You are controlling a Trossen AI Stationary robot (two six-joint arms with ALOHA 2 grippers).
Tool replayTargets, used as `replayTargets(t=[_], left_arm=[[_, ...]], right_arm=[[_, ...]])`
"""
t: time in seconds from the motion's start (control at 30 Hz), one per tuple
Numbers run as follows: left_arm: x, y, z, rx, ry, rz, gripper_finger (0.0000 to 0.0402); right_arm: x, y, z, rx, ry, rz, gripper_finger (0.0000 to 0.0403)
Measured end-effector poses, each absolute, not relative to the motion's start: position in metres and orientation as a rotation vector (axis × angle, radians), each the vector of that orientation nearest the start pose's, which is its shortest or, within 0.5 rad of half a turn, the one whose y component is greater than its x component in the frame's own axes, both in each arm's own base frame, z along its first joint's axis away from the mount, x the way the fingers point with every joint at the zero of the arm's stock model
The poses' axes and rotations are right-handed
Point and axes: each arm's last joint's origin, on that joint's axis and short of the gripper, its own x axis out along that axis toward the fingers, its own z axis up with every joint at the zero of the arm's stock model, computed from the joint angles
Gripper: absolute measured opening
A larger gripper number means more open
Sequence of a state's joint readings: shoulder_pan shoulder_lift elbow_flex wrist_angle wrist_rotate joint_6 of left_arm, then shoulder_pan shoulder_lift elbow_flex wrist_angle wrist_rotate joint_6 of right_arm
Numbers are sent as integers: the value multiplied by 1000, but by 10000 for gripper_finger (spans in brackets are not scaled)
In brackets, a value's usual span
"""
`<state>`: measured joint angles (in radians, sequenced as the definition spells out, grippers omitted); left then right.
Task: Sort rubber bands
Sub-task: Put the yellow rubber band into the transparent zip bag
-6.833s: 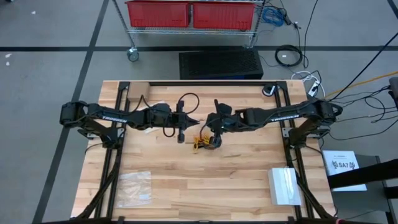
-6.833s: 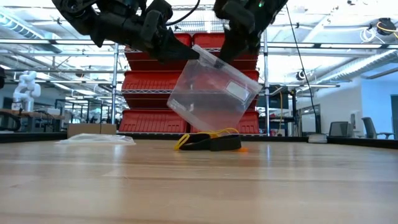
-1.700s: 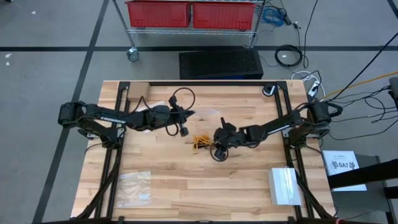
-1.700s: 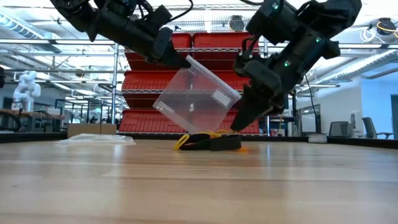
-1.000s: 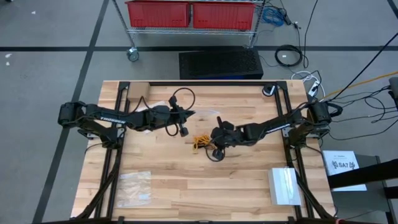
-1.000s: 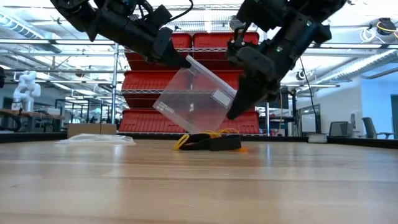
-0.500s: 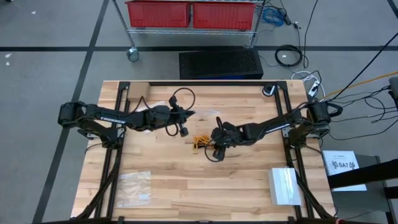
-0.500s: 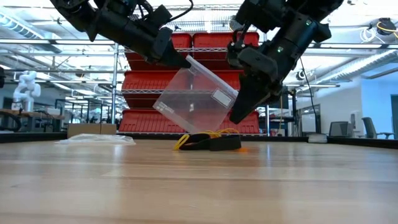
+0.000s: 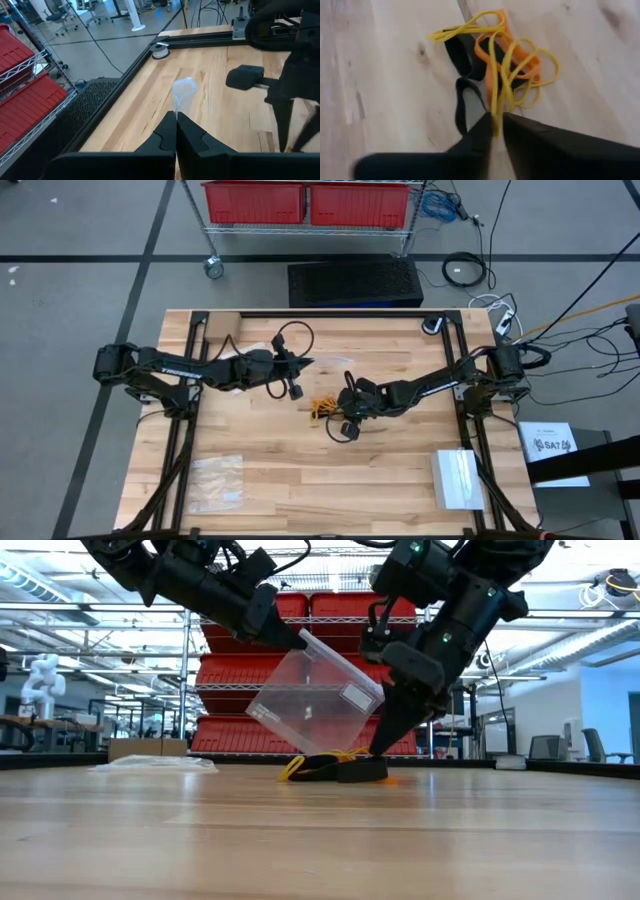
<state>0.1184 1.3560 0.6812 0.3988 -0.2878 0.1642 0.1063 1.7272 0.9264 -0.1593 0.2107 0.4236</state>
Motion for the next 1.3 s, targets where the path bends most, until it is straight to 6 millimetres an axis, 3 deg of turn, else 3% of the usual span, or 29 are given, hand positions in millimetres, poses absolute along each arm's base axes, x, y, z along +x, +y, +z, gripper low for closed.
replayTargets(t=[0.77, 1.3], left_arm=[[281, 42, 228, 186, 326, 378, 0], [281, 42, 227, 186, 330, 377, 0]], right_arm=[[354, 31, 255, 25, 877, -290, 0], [357, 31, 295, -47, 875, -267, 0]])
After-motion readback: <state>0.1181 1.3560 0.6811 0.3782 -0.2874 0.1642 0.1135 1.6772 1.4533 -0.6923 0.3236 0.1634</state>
